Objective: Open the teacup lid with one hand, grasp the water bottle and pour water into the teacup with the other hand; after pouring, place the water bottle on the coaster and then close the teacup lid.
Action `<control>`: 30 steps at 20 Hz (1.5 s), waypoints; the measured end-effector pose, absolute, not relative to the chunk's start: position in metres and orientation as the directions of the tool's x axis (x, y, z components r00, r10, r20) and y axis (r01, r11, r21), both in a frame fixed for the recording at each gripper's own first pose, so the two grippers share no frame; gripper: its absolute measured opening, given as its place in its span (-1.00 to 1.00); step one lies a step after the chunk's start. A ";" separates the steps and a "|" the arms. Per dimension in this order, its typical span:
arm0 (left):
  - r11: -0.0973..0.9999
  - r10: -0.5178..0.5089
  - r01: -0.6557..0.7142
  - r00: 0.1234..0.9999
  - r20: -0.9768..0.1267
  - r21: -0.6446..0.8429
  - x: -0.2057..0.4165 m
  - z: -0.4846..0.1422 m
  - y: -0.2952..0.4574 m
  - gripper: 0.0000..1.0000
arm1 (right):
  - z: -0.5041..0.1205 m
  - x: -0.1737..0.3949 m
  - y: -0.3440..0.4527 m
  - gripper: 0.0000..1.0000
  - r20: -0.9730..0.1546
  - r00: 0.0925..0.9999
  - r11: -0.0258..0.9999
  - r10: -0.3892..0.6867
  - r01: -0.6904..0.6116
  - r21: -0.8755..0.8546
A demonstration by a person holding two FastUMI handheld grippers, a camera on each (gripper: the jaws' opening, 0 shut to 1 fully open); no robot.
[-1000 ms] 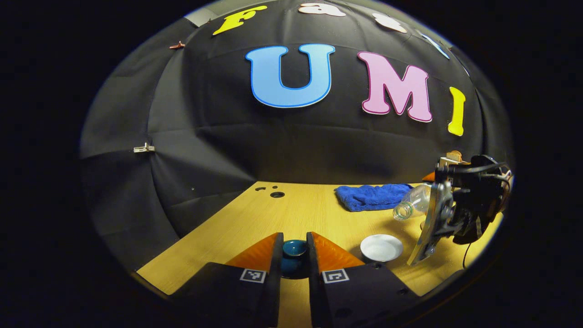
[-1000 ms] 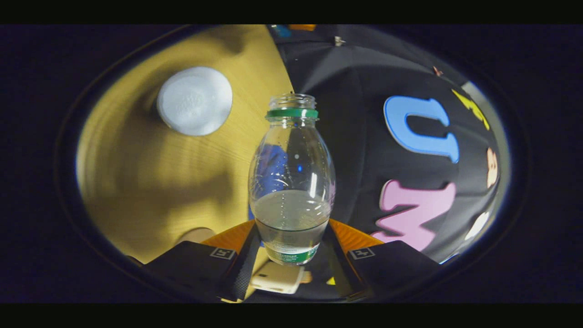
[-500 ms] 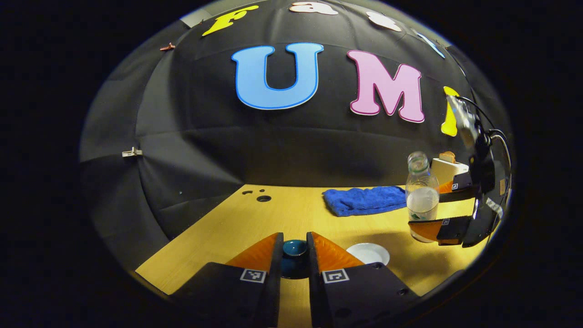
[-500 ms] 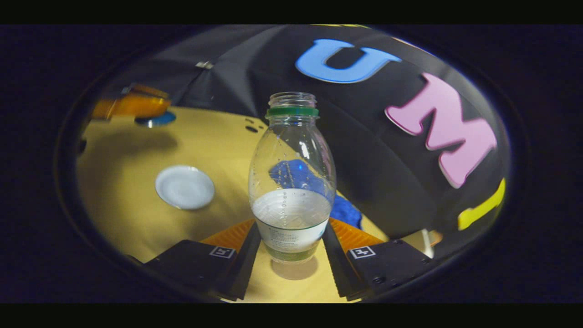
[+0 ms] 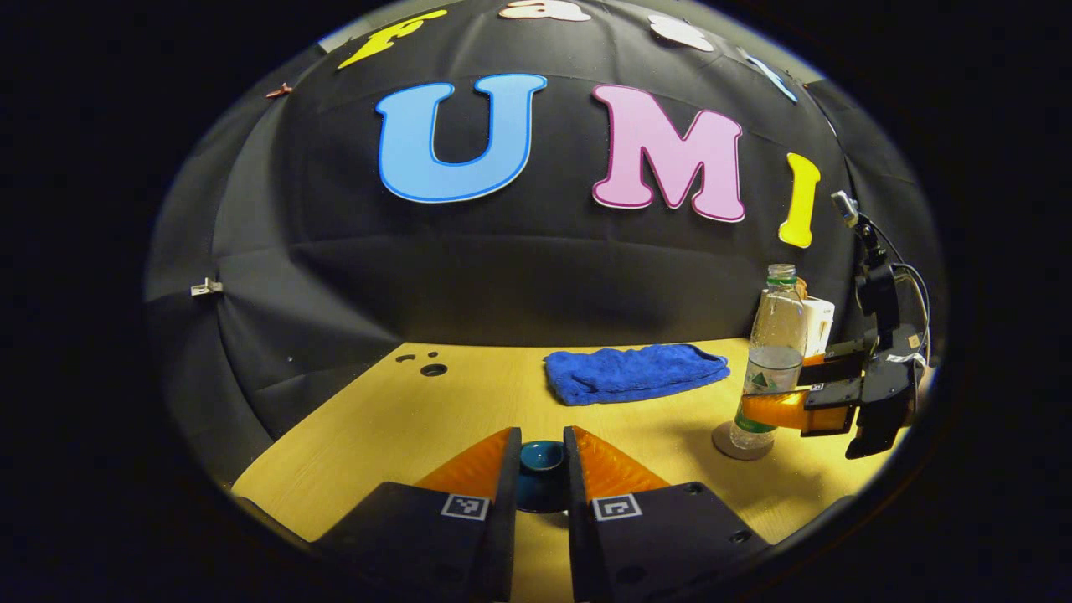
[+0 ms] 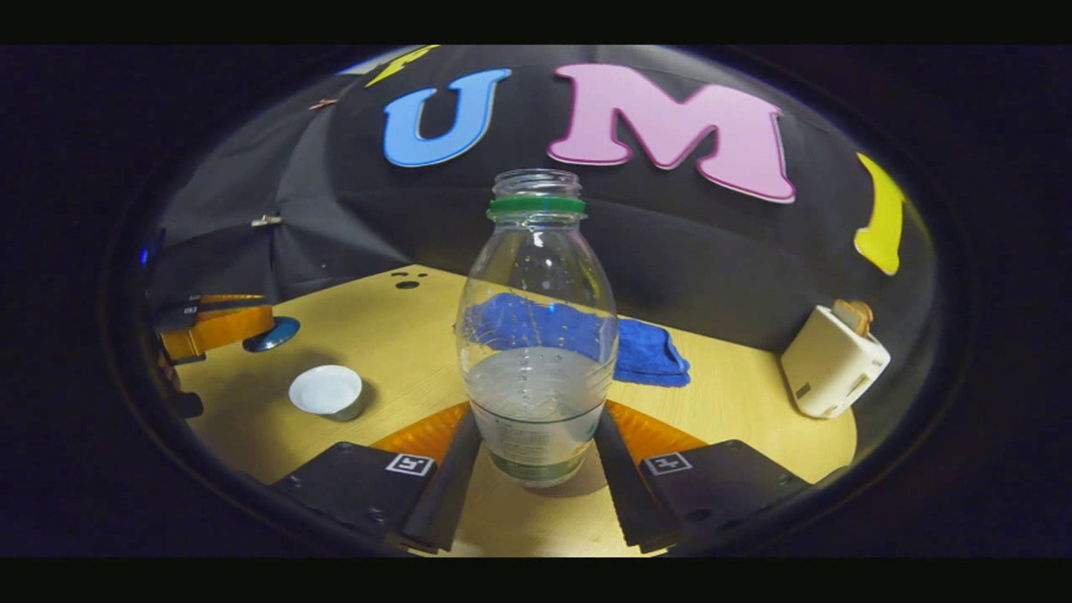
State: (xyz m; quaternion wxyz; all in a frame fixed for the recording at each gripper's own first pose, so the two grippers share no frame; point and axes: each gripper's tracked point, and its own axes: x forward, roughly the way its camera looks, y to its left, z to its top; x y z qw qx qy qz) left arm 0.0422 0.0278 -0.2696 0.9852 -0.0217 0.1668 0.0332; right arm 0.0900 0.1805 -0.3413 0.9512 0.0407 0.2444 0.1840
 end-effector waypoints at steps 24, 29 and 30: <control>0.999 -0.014 -0.002 0.913 -0.407 -0.039 0.055 -0.318 -0.015 -0.39 | -0.390 0.047 0.181 0.86 -0.551 0.760 0.931 0.344 -0.201 0.304; 0.999 -0.032 0.018 0.913 -0.407 -0.040 0.056 -0.327 -0.021 -0.39 | -0.392 0.016 0.172 0.99 -0.582 0.746 0.936 0.324 -0.163 0.313; 0.999 -0.035 0.020 0.912 -0.410 -0.040 0.055 -0.330 -0.023 -0.30 | -0.391 0.012 0.170 0.99 -0.587 0.743 0.936 0.321 -0.155 0.316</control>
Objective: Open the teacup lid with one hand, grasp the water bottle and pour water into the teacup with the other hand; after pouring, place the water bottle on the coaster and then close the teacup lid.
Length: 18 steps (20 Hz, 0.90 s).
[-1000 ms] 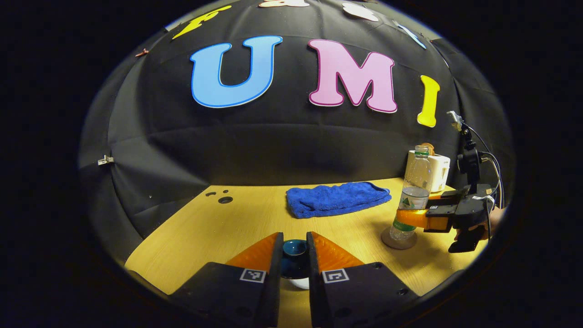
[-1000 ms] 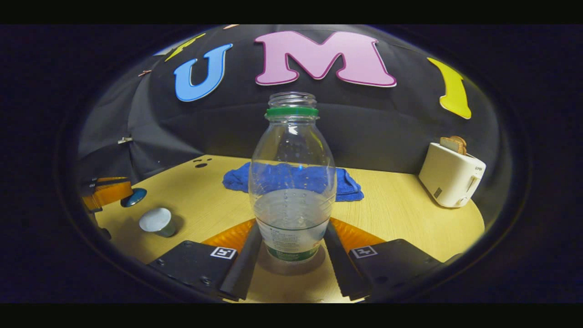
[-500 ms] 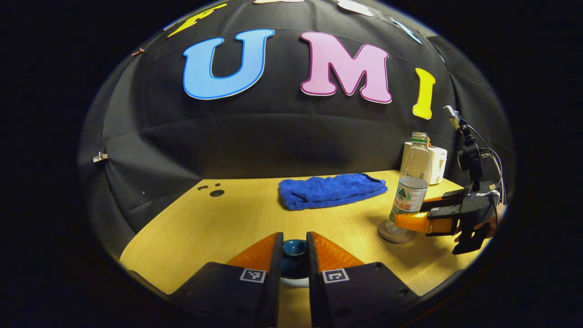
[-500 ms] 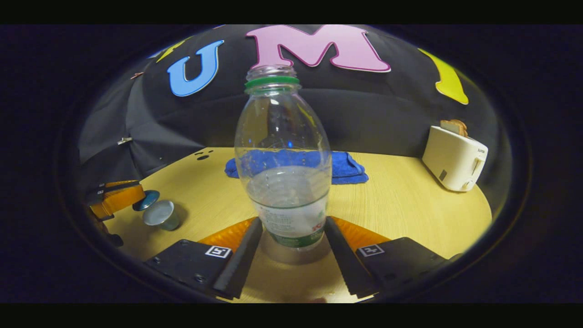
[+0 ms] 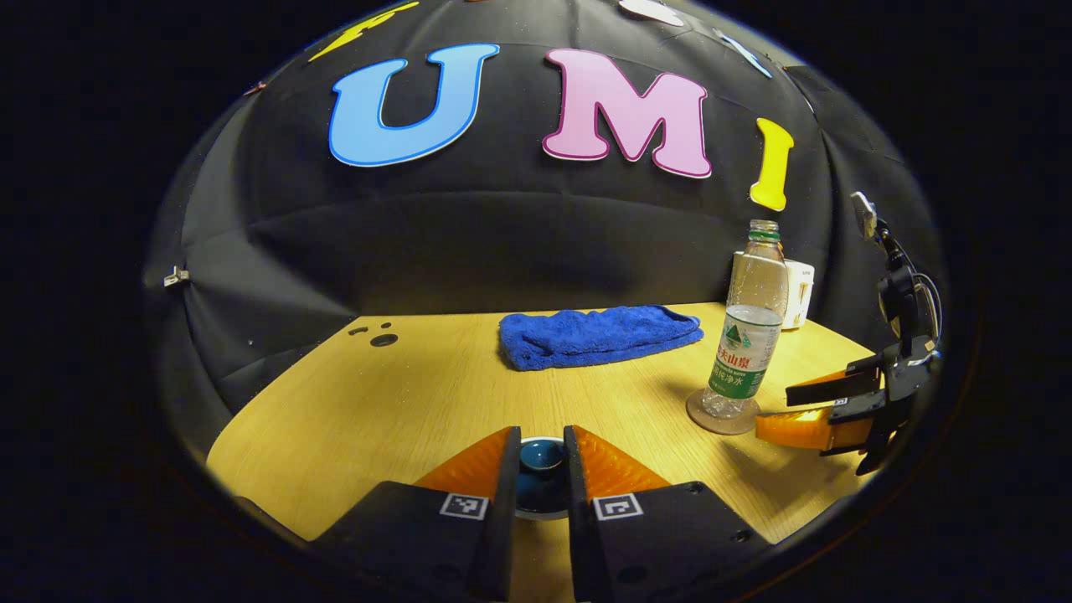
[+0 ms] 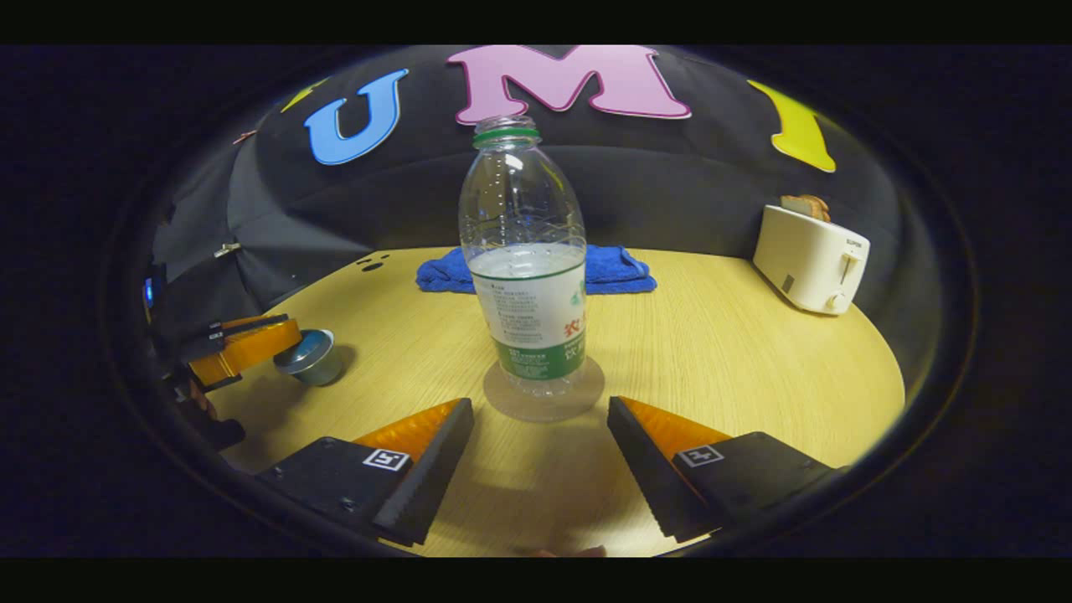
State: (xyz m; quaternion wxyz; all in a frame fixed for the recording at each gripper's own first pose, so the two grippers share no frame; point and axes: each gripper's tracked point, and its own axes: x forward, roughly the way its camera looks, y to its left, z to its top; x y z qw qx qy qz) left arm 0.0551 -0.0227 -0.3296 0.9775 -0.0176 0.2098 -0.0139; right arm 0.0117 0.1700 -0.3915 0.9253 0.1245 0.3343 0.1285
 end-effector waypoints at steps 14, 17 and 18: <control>0.997 -0.072 0.063 0.918 -0.389 -0.037 0.035 -0.253 -0.020 0.96 | -0.289 -0.009 0.143 0.99 -0.528 0.810 0.951 0.255 -0.110 0.290; 0.997 -0.081 0.069 0.933 -0.352 -0.045 0.033 -0.199 -0.016 0.96 | -0.227 -0.005 0.135 0.99 -0.458 0.858 0.960 0.233 -0.127 0.249; 0.997 -0.080 0.067 0.938 -0.337 -0.049 0.033 -0.183 -0.013 0.96 | -0.208 -0.004 0.133 0.98 -0.435 0.871 0.963 0.227 -0.134 0.236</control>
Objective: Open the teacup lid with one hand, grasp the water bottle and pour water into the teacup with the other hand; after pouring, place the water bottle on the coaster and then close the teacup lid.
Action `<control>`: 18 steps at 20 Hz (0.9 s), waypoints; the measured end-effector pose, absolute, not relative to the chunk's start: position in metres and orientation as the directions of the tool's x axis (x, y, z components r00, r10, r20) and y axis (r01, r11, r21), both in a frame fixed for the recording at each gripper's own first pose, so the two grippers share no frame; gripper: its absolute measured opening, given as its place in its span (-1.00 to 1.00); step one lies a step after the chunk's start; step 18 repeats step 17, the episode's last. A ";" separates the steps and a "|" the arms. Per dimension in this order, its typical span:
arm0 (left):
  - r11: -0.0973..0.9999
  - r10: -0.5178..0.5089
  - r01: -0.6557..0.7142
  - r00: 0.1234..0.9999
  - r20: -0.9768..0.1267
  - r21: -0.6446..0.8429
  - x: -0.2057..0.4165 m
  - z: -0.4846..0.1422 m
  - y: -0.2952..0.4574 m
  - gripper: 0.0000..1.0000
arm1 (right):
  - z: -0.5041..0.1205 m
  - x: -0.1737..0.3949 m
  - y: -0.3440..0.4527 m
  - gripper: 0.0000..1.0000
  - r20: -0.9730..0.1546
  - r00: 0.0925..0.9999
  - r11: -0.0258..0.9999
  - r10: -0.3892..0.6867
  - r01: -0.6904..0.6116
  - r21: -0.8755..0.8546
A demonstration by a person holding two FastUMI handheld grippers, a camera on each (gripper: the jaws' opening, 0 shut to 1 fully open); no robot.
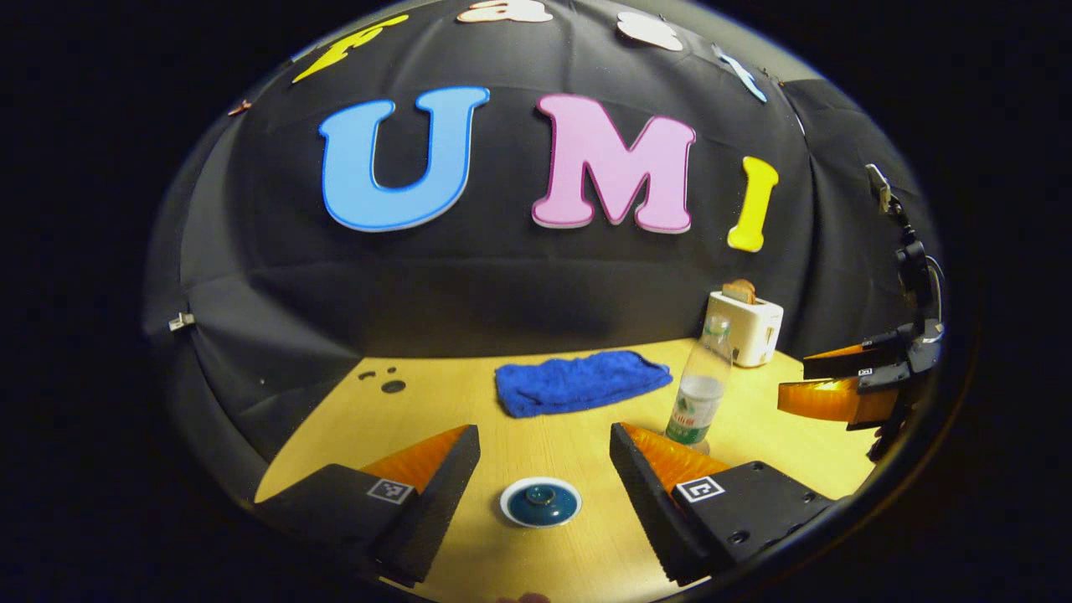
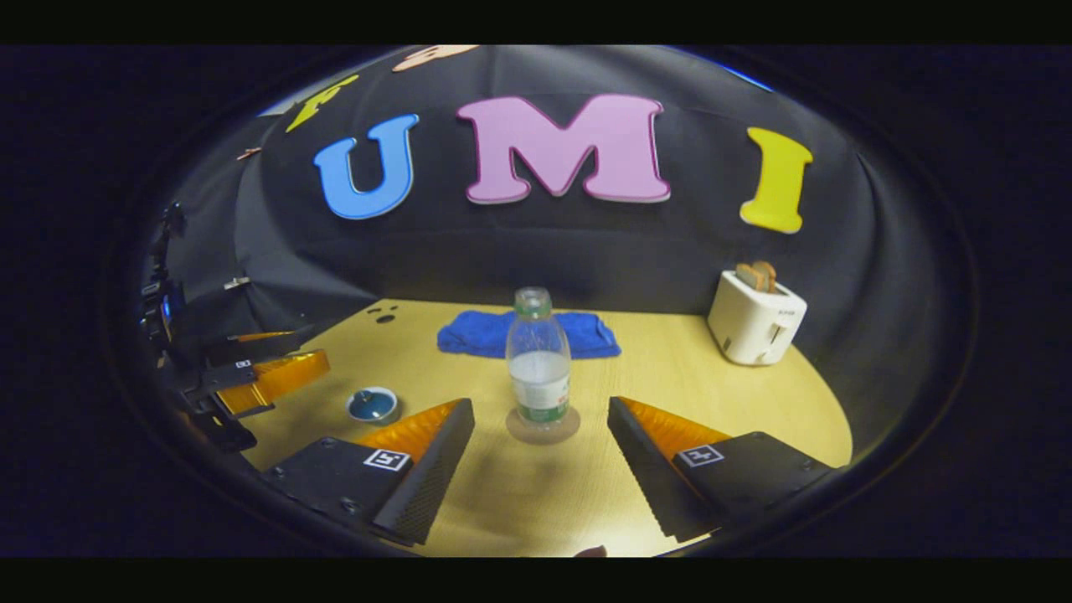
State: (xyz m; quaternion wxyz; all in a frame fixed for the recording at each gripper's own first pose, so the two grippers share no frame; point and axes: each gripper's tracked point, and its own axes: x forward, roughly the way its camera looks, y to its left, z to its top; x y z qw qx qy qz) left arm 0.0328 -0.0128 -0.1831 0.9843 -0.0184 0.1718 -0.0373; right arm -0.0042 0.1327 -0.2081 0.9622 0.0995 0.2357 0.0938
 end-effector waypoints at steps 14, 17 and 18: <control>0.999 -0.050 0.045 0.981 -0.186 -0.030 0.017 -0.058 0.007 0.96 | -0.075 -0.010 0.104 0.93 -0.241 0.961 0.983 0.139 -0.106 0.147; 0.998 -0.057 0.053 0.983 -0.176 -0.025 0.014 -0.054 0.001 0.96 | -0.070 -0.009 0.097 0.93 -0.230 0.966 0.983 0.121 -0.085 0.164; 0.998 -0.057 0.053 0.983 -0.176 -0.025 0.014 -0.054 0.001 0.96 | -0.070 -0.009 0.097 0.93 -0.230 0.966 0.983 0.121 -0.085 0.164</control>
